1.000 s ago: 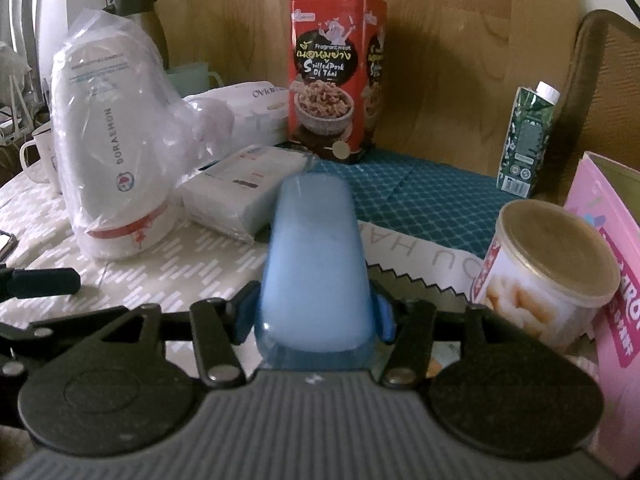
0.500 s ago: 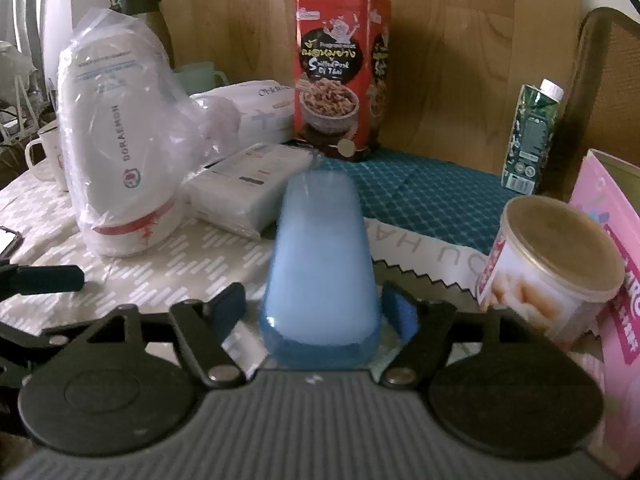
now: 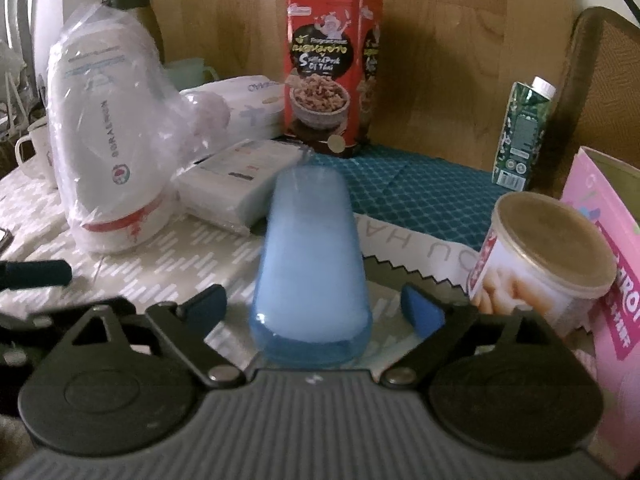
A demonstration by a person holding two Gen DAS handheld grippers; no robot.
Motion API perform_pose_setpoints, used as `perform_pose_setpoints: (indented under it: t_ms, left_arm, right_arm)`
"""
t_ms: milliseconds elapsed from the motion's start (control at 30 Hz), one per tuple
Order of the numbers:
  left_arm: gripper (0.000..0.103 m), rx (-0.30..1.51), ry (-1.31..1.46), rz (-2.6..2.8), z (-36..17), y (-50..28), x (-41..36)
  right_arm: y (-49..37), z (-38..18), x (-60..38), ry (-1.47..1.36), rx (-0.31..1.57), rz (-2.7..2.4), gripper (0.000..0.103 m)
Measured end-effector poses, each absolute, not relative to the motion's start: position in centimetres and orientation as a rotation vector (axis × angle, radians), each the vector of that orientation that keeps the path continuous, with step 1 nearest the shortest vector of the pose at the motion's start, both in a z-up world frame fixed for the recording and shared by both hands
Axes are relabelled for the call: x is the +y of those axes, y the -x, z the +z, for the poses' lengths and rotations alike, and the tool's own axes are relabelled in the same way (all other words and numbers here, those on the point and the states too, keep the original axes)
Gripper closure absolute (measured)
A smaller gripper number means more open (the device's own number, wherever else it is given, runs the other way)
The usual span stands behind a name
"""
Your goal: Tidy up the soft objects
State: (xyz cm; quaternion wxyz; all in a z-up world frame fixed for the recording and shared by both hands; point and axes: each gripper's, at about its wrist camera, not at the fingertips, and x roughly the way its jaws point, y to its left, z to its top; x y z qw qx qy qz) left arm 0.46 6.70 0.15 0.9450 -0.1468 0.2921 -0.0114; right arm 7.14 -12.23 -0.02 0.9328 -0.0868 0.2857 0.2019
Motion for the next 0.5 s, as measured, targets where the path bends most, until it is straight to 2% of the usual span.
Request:
perform_pose_setpoints:
  t_ms: [67, 133, 500]
  left_arm:
    - [0.001, 0.581, 0.325, -0.016, 0.2, -0.3, 7.2]
    - [0.001, 0.578, 0.34, -0.01, 0.2, -0.3, 7.4]
    - [0.001, 0.578, 0.383, 0.011, -0.1, -0.4, 8.0]
  right_arm:
    - [-7.0, 0.0, -12.2, 0.181, 0.573, 0.42, 0.019]
    - [-6.8, 0.1, -12.4, 0.171, 0.557, 0.425, 0.047]
    - [-1.9, 1.7, -13.5, 0.129, 0.47, 0.434, 0.047]
